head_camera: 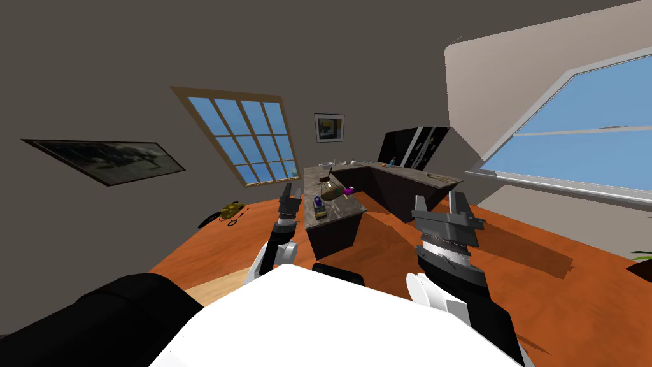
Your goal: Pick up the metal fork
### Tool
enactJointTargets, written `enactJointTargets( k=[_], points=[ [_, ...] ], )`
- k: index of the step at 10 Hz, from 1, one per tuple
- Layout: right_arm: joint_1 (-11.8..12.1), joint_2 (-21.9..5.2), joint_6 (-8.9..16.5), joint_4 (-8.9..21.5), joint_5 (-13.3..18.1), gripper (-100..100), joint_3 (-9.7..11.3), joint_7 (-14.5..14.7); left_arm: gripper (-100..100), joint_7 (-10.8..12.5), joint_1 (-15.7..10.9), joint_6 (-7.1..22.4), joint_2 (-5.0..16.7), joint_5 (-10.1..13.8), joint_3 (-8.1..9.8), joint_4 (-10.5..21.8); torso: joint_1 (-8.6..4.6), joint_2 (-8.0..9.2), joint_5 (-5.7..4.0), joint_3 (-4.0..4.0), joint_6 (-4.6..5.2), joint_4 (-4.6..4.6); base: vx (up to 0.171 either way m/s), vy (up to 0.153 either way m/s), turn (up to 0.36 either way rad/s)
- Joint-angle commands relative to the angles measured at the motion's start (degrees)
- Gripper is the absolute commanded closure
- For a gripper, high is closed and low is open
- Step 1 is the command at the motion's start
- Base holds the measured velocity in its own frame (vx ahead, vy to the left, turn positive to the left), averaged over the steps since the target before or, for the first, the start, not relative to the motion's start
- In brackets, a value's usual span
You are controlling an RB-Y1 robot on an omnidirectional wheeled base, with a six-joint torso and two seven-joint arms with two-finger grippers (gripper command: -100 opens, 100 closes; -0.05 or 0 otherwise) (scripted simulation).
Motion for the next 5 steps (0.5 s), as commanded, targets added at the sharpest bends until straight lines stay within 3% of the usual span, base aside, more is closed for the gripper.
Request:
enactJointTargets(
  k=[1, 5],
  points=[
    [0.0, 0.0, 0.0, 0.0, 0.0, 0, 0.0, 0.0, -100, 0.3, -0.6, 2.0, 2.1, -0.1, -0.32, 0.0, 0.0, 0.0, 0.0, 0.0, 0.0, 0.0, -0.033, -0.002, -0.062],
    [0.0, 0.0, 0.0, 0.0, 0.0, 0, 0.0, 0.0, -100, 0.9, -2.7, 8.5, 5.5, 0.0, -1.32, 0.3, 0.06, 0.28, 0.01, 0.16, 0.01, 0.06, -0.077, 0.014, -0.091]
  ],
)
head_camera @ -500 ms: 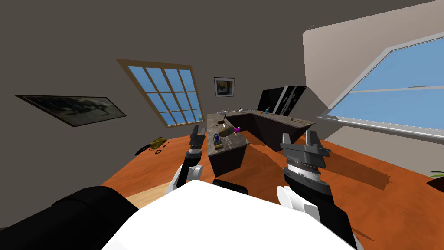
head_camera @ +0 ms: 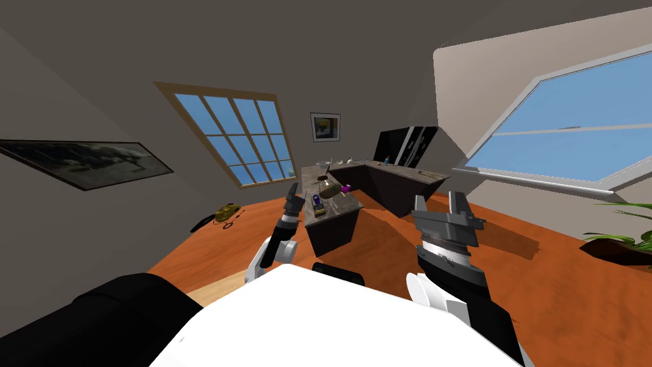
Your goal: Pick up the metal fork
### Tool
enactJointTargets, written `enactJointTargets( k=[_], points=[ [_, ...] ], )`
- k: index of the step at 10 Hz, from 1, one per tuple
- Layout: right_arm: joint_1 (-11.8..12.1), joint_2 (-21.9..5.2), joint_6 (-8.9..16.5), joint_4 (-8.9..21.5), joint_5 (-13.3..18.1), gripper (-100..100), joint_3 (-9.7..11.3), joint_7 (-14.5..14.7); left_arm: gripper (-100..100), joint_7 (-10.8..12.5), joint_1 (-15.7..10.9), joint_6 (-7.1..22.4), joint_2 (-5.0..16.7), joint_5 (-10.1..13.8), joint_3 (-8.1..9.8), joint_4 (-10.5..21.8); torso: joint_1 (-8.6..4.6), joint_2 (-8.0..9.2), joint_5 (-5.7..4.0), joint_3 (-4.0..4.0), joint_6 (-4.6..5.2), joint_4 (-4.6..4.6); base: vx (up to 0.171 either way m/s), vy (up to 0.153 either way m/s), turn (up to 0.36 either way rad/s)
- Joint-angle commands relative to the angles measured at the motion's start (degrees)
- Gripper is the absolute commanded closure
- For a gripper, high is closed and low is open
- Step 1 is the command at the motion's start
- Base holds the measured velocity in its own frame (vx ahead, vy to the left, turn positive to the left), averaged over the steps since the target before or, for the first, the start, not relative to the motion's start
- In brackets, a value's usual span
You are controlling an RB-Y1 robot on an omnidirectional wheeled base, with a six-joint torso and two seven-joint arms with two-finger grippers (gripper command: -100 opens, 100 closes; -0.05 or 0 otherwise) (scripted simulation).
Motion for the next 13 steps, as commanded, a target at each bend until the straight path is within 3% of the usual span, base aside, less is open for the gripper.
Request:
enactJointTargets(
  k=[1, 13],
  points=[
    [0.0, 0.0, 0.0, 0.0, 0.0, 0, 0.0, 0.0, -100, 0.2, -0.2, 1.8, 0.6, 0.1, -0.15, 0.1, 0.0, 0.0, 0.0, 0.0, 0.0, 0.0, -0.057, 0.009, -0.043],
    [0.0, 0.0, 0.0, 0.0, 0.0, 0, 0.0, 0.0, -100, 0.8, -7.1, 21.5, 7.1, 2.8, -2.38, 2.7, -0.04, -0.18, 0.0, -0.1, -0.02, -0.04, -0.044, 0.005, -0.089]
  ],
)
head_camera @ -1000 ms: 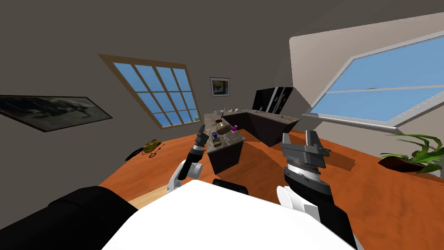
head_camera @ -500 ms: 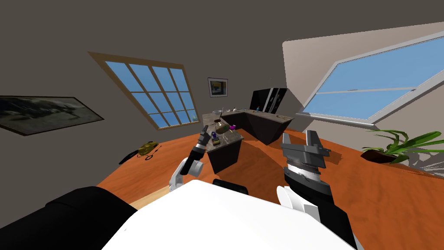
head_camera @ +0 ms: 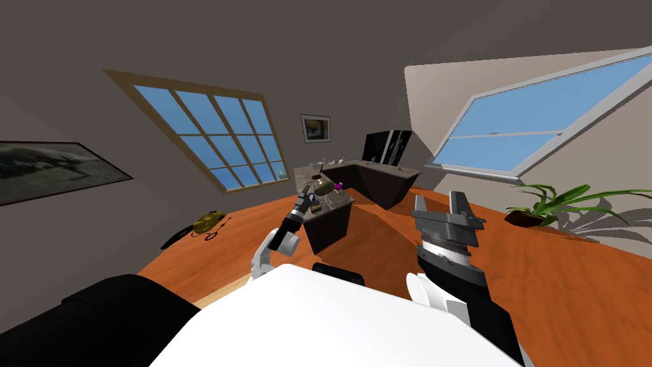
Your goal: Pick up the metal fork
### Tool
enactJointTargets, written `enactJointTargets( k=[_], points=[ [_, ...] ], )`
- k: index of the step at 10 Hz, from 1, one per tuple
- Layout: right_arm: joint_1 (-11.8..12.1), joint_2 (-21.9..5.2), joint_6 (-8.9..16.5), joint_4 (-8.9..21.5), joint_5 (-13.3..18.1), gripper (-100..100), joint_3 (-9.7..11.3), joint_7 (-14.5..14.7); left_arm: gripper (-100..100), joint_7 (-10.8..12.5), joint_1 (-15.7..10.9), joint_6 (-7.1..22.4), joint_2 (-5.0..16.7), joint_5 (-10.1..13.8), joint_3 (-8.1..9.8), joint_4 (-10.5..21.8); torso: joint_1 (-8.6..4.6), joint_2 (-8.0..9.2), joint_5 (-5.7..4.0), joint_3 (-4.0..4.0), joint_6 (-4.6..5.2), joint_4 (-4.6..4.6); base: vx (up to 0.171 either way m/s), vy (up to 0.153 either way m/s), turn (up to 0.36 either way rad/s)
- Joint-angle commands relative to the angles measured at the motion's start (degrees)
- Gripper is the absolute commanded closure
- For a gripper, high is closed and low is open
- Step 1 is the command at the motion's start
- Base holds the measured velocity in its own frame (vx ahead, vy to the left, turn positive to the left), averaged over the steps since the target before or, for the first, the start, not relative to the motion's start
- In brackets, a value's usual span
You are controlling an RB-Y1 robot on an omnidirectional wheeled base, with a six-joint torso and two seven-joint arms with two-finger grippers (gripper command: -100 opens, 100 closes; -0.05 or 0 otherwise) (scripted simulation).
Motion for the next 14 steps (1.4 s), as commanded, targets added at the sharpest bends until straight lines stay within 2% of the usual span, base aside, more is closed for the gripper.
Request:
enactJointTargets(
  k=[1, 2, 5, 7, 10, 12, 13, 14],
  points=[
    [0.0, 0.0, 0.0, 0.0, 0.0, 0, 0.0, 0.0, -100, 0.1, -0.8, 2.9, 0.6, 0.4, 0.02, 0.3, 0.0, 0.0, 0.0, 0.0, 0.0, 0.0, -0.031, 0.007, -0.062],
    [0.0, 0.0, 0.0, 0.0, 0.0, 0, 0.0, 0.0, -100, 0.1, -0.8, 3.4, 0.6, 0.4, 0.02, 0.3, 0.01, -0.03, 0.0, -0.01, -0.03, 0.0, -0.009, 0.004, 0.009],
    [0.0, 0.0, 0.0, 0.0, 0.0, 0, 0.0, 0.0, -100, 0.0, -3.3, 8.6, 2.7, 2.0, -0.55, 1.6, 0.0, -0.08, 0.0, -0.04, -0.02, -0.02, -0.026, 0.002, -0.104],
    [0.0, 0.0, 0.0, 0.0, 0.0, 0, 0.0, 0.0, -100, 0.0, -3.3, 10.8, 2.7, 2.0, -0.55, 1.6, 0.0, -0.07, 0.0, -0.03, -0.03, -0.01, -0.019, 0.003, -0.045],
    [0.0, 0.0, 0.0, 0.0, 0.0, 0, 0.0, 0.0, -100, -0.4, -5.9, 15.9, 4.8, 3.9, -1.04, 3.1, 0.01, -0.1, 0.0, -0.05, -0.04, -0.02, -0.019, 0.003, -0.115],
    [0.0, 0.0, 0.0, 0.0, 0.0, 0, 0.0, 0.0, -100, -0.4, -5.9, 18.3, 4.8, 3.9, -1.04, 3.1, 0.01, -0.1, 0.0, -0.06, -0.03, -0.02, -0.013, 0.005, -0.036],
    [0.0, 0.0, 0.0, 0.0, 0.0, 0, 0.0, 0.0, -100, -0.7, -7.2, 20.7, 5.8, 5.0, -1.25, 4.0, 0.01, -0.12, 0.0, -0.07, -0.04, -0.02, -0.013, 0.001, -0.145],
    [0.0, 0.0, 0.0, 0.0, 0.0, 0, 0.0, 0.0, -100, -0.7, -7.2, 22.1, 5.8, 5.0, -1.25, 4.0, 0.0, -0.11, 0.0, -0.06, -0.01, -0.03, -0.013, 0.005, -0.084]
  ],
)
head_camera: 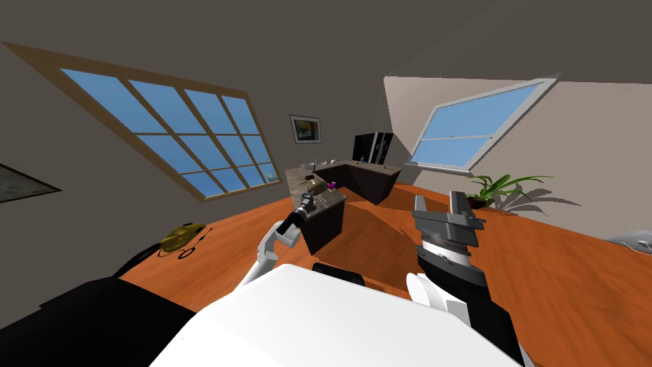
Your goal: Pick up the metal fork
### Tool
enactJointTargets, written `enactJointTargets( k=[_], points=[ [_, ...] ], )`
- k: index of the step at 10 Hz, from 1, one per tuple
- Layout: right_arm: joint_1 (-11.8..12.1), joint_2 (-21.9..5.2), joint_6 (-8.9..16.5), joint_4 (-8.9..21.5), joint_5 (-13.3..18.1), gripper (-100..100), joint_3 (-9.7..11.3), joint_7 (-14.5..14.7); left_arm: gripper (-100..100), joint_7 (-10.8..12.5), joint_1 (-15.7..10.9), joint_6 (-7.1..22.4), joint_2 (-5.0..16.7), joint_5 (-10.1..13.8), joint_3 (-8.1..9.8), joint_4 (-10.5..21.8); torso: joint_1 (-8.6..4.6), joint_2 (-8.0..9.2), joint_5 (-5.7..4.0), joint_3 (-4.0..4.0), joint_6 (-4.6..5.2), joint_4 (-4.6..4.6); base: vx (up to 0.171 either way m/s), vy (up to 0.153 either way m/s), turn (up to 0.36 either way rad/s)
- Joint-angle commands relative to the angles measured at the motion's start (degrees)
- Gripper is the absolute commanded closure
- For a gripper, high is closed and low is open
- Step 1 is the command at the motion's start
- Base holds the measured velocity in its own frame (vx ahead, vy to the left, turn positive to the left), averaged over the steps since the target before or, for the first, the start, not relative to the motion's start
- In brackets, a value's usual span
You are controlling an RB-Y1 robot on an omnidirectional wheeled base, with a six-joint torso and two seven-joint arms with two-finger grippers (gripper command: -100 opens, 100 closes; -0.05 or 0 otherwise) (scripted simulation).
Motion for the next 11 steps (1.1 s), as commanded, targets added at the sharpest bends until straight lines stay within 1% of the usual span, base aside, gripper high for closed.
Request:
enactJointTargets(
  k=[1, 2, 3, 4, 5, 6, 7, 8, 9, 10, 11],
  points=[
    [0.0, 0.0, 0.0, 0.0, 0.0, 0, 0.0, 0.0, -100, -0.3, -1.6, 2.9, 1.3, 1.4, -0.16, 1.1, 0.0, 0.0, 0.0, 0.0, 0.0, 0.0, -0.012, 0.004, -0.142],
    [0.0, 0.0, 0.0, 0.0, 0.0, 0, 0.0, 0.0, -100, -0.3, -1.6, 4.4, 1.3, 1.4, -0.16, 1.1, 0.0, -0.01, 0.0, -0.01, 0.02, 0.0, -0.008, 0.007, -0.07],
    [0.0, 0.0, 0.0, 0.0, 0.0, 0, 0.0, 0.0, -100, -0.3, -1.6, 5.1, 1.3, 1.4, -0.16, 1.1, 0.01, -0.01, 0.0, -0.01, -0.01, 0.0, -0.002, 0.003, 0.01],
    [0.0, 0.0, 0.0, 0.0, 0.0, 0, 0.0, 0.0, -100, -0.7, -3.0, 7.2, 2.4, 2.7, -0.32, 2.0, 0.0, -0.03, 0.0, -0.02, -0.01, -0.01, -0.003, 0.001, -0.161],
    [0.0, 0.0, 0.0, 0.0, 0.0, 0, 0.0, 0.0, -100, -0.7, -3.0, 8.8, 2.4, 2.7, -0.32, 2.0, 0.0, -0.04, 0.0, -0.02, 0.02, -0.01, -0.003, 0.007, -0.081],
    [0.0, 0.0, 0.0, 0.0, 0.0, 0, 0.0, 0.0, -100, -1.1, -4.4, 10.6, 3.4, 4.0, -0.45, 3.0, 0.01, -0.04, 0.0, -0.02, -0.01, -0.01, 0.0, 0.006, -0.132],
    [0.0, 0.0, 0.0, 0.0, 0.0, 0, 0.0, 0.0, -100, -1.1, -4.4, 12.3, 3.4, 4.0, -0.45, 3.0, 0.01, -0.05, 0.0, -0.03, 0.01, -0.01, 0.001, 0.009, -0.075],
    [0.0, 0.0, 0.0, 0.0, 0.0, 0, 0.0, 0.0, -100, -1.6, -5.8, 14.1, 4.5, 5.4, -0.55, 4.1, 0.02, -0.05, 0.0, -0.03, -0.01, -0.01, 0.004, 0.007, -0.139],
    [0.0, 0.0, 0.0, 0.0, 0.0, 0, 0.0, 0.0, -100, -1.6, -5.8, 16.0, 4.5, 5.4, -0.55, 4.1, 0.02, -0.07, 0.0, -0.04, 0.01, -0.01, 0.005, 0.01, -0.077],
    [0.0, 0.0, 0.0, 0.0, 0.0, 0, 0.0, 0.0, -100, -1.6, -5.8, 16.5, 4.5, 5.4, -0.55, 4.1, 0.03, -0.07, 0.01, -0.04, -0.02, -0.02, 0.0, 0.0, 0.0],
    [0.0, 0.0, 0.0, 0.0, 0.0, 0, 0.0, 0.0, -100, -2.1, -7.2, 18.7, 5.5, 6.9, -0.62, 5.3, 0.01, -0.06, 0.0, -0.04, -0.02, -0.02, 0.009, 0.004, -0.11]
  ],
)
